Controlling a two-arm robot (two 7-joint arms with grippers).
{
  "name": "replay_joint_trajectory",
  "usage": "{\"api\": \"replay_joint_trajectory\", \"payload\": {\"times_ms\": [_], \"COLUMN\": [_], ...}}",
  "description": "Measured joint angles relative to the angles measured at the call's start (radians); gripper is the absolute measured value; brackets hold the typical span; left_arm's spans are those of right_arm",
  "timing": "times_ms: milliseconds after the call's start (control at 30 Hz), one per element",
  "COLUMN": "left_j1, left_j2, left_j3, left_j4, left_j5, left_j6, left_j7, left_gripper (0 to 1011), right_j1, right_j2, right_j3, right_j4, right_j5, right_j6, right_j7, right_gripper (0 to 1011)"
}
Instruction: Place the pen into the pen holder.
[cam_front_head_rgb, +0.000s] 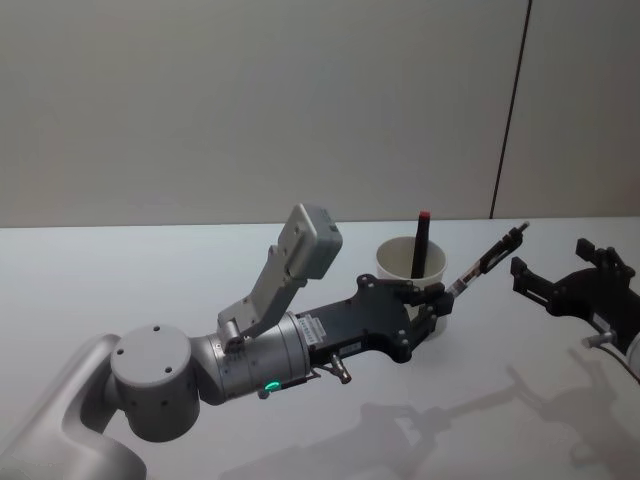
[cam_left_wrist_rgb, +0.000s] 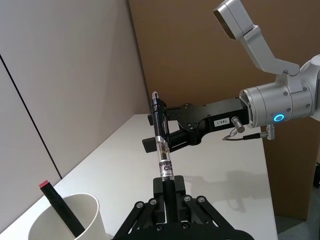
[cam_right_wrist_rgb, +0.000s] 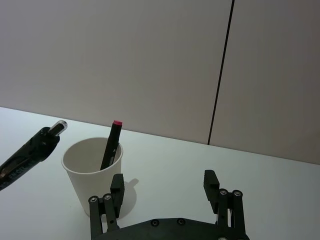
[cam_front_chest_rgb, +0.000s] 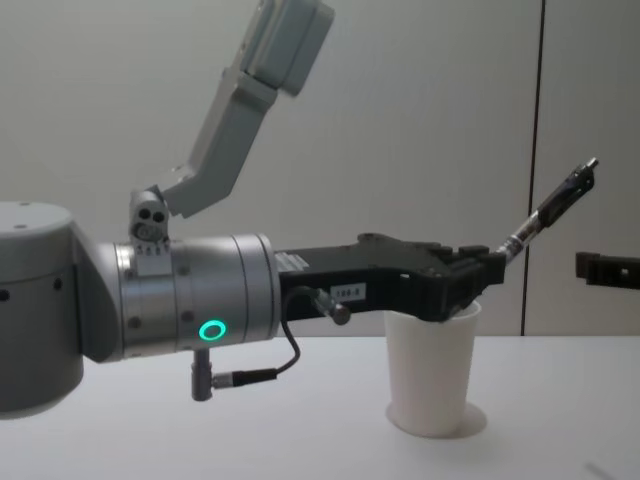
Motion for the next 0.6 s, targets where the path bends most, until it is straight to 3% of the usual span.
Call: {"api": "replay_joint_trajectory", "payload": {"times_ms": [600], "left_j1": [-0.002], "left_j2": [-0.003], "left_j3": [0.004], "left_j4": [0.003], "left_j5": [0.003], "left_j6": [-0.002], "left_j7": [0.005], "left_gripper": [135], "right_j1": [-0.019], "right_j2": [0.012], "right_j3": [0.007], "right_j4": [-0.019], "right_j5": [0.005], "right_j6": [-0.008], "right_j7": [0.010], "right_gripper": [1001]}}
